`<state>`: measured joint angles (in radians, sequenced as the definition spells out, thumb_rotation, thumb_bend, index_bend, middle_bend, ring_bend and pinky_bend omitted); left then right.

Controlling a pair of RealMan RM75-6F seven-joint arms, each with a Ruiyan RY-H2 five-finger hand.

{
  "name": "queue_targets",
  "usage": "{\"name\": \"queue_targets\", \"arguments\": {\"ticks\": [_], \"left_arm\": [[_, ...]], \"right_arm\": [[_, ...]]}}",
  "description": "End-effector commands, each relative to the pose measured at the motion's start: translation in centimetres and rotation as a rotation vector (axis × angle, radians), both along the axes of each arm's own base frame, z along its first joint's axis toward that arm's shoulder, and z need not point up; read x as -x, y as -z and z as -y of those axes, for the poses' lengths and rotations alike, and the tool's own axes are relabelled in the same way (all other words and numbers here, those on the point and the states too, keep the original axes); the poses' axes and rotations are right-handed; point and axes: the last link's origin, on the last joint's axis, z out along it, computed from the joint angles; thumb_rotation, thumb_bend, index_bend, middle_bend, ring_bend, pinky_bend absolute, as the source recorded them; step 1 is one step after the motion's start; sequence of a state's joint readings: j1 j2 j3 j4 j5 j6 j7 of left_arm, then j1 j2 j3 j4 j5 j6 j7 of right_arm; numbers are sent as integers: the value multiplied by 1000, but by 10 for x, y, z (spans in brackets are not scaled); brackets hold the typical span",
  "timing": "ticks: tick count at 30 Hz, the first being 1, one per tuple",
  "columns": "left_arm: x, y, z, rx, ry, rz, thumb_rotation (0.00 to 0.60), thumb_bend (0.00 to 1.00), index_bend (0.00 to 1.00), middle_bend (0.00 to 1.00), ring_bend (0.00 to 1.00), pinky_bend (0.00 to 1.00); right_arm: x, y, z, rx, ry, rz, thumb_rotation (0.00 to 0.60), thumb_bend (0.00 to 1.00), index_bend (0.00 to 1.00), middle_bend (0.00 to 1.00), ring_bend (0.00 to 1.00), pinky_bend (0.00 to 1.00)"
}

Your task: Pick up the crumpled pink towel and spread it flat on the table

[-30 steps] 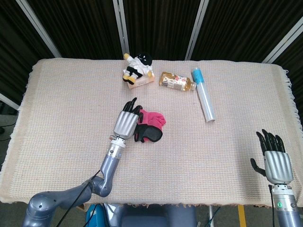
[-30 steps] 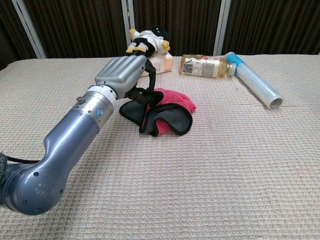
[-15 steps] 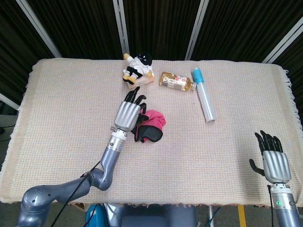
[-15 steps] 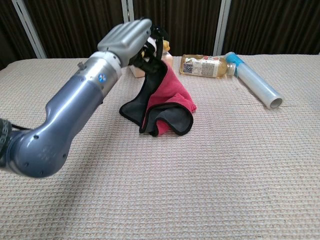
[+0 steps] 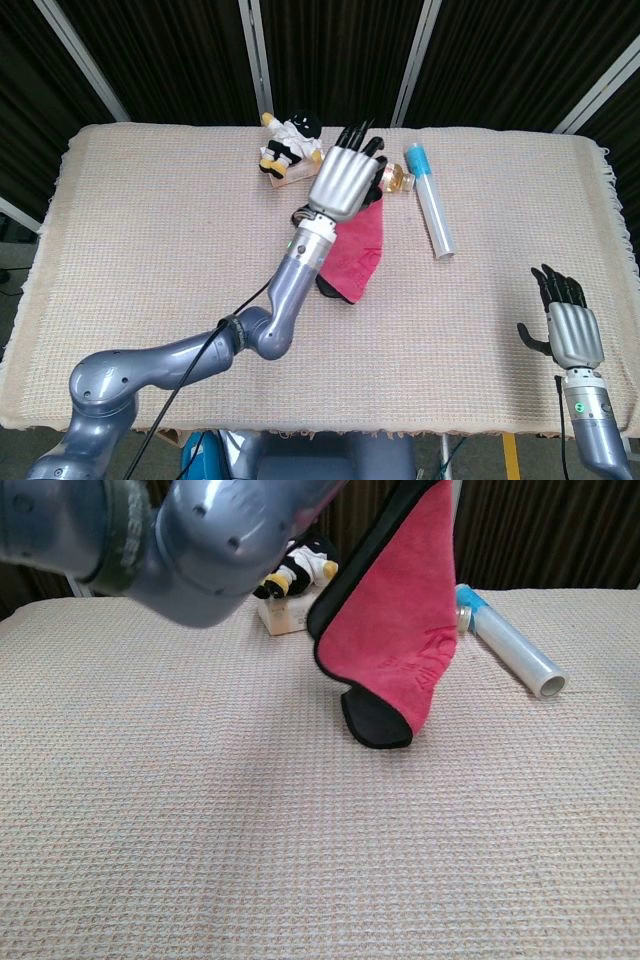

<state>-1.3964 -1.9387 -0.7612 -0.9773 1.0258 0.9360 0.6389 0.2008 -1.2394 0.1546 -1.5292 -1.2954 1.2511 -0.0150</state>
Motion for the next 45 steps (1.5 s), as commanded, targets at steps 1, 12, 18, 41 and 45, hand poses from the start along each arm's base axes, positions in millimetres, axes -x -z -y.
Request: {"name": "queue_targets", "arguments": {"ticks": [1,12,18,41,45], "left_arm": [[-36,-4,-7,-12,-33,-31,600,493,664,285,53,148],[-81,-30,-7,-177,-56,-141,600,517,692,287,53,149],[-74,-54,-12,-266,-120,-243,600,531,705,297,53,148],[-47,-19,26,100,-362,-445,600,557,712,274,54,148],[-55,-4,30,139,-313,-368,600,556,714,276,54,148]], "right_arm": [[-1,0,7,-5,6,19,600,329,0,0,0,0],[-1,-4,18,-14,5,51,600,329,0,0,0,0],[4,-5,19,-25,16,71,600,329,0,0,0,0],[-9,-5,20,-41,-30,115,600,329,0,0,0,0],[-21,-2,28,-48,-36,145,600,329,0,0,0,0]]}}
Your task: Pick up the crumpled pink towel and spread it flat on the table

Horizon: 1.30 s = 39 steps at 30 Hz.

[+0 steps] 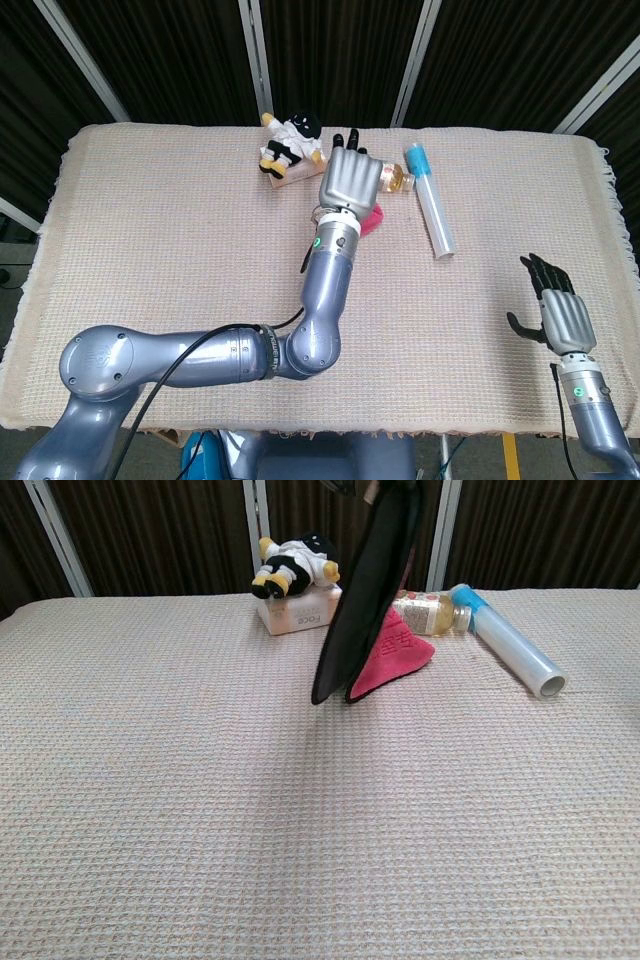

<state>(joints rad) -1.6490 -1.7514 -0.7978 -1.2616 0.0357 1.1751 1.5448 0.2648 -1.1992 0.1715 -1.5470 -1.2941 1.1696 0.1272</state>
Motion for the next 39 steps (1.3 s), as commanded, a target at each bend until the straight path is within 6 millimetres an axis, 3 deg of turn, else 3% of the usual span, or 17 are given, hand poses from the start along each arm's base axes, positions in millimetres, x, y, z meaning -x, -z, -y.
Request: {"name": "queue_targets", "arguments": {"ticks": [1,9,15,25,39], "left_arm": [[-11,21,6,49,44,96,600,557,715,277,54,148],[-18,36,13,125,21,257,600,557,716,282,54,149],[-32,34,18,152,93,406,600,557,718,287,54,149],[-54,18,33,184,197,562,600,557,719,288,54,149],[28,24,-7,116,84,428,600,558,713,287,54,149]], "right_arm": [[-11,3,8,-5,-4,28,600,329,0,0,0,0],[-47,30,17,-55,12,139,600,328,0,0,0,0],[-67,45,21,-75,9,165,600,329,0,0,0,0],[-73,48,19,-73,23,176,600,328,0,0,0,0],[-74,58,14,-90,23,172,600,328,0,0,0,0]]}}
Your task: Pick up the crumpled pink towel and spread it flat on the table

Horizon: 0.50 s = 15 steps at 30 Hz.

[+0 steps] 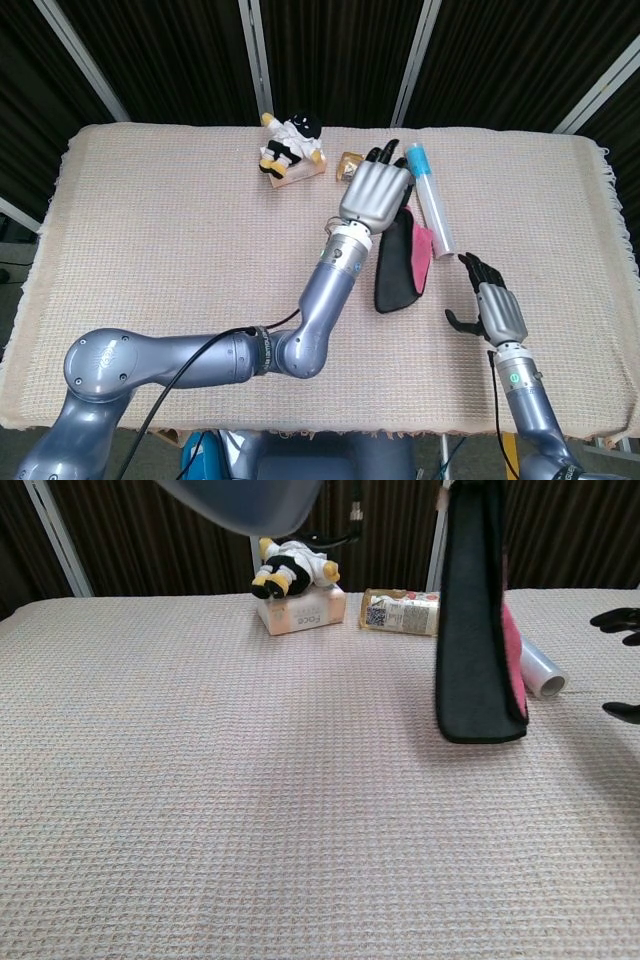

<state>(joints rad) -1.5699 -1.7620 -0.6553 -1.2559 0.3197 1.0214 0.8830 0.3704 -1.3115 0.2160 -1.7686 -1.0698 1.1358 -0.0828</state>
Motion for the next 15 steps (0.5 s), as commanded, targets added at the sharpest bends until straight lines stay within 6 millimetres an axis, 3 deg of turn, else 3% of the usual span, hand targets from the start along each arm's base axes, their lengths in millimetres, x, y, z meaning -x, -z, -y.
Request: {"name": "queue_targets", "arguments": {"ticks": [1,8,15], "left_arm": [[16,5,-8,15,-32,-7,600,558,713,287,54,149],[22,11,-9,48,-30,13,600,558,710,286,54,148],[-1,5,-4,55,-9,60,600,558,708,285,54,148]], "right_arm": [[-3,3,0,0,-5,-1,600,328,0,0,0,0],[-8,16,0,-15,-2,-2,600,329,0,0,0,0],[-18,30,3,-36,0,14,600,329,0,0,0,0]]}}
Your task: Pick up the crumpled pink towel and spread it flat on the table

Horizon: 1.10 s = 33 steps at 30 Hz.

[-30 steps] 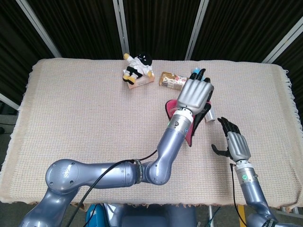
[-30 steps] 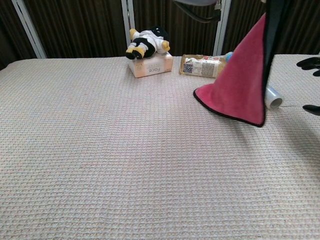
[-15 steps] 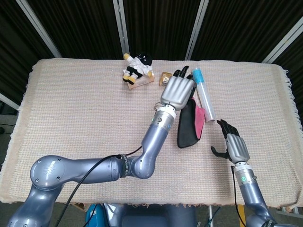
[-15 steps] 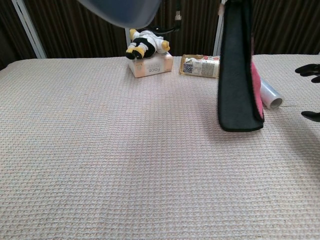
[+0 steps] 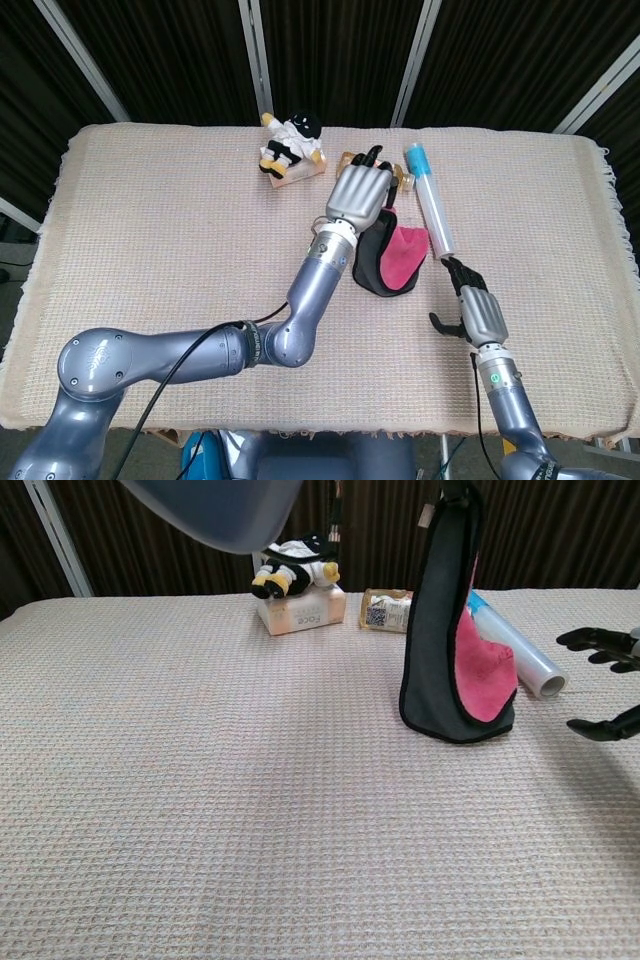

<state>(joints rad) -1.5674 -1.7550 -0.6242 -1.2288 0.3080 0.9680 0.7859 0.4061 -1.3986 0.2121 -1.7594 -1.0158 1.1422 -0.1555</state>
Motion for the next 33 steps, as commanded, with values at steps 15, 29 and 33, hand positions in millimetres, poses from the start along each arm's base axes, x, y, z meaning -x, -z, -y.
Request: {"name": "queue_targets", "arguments": {"ticks": [15,29,33], "left_arm": [[-42,7,11,5,48,76,600,569,706,284,54,149],[-45,4,12,-11,55,83,600,570,703,282,54,149],[-45,3,12,-11,56,83,600,571,703,281,54,149]], "right_arm": [[-14,25,14,25,31,51,600,328,192,0,0,0],[-24,49,21,39,70,93,600,328,184,0,0,0],[-31,52,24,59,67,102,600,329,184,0,0,0]]}}
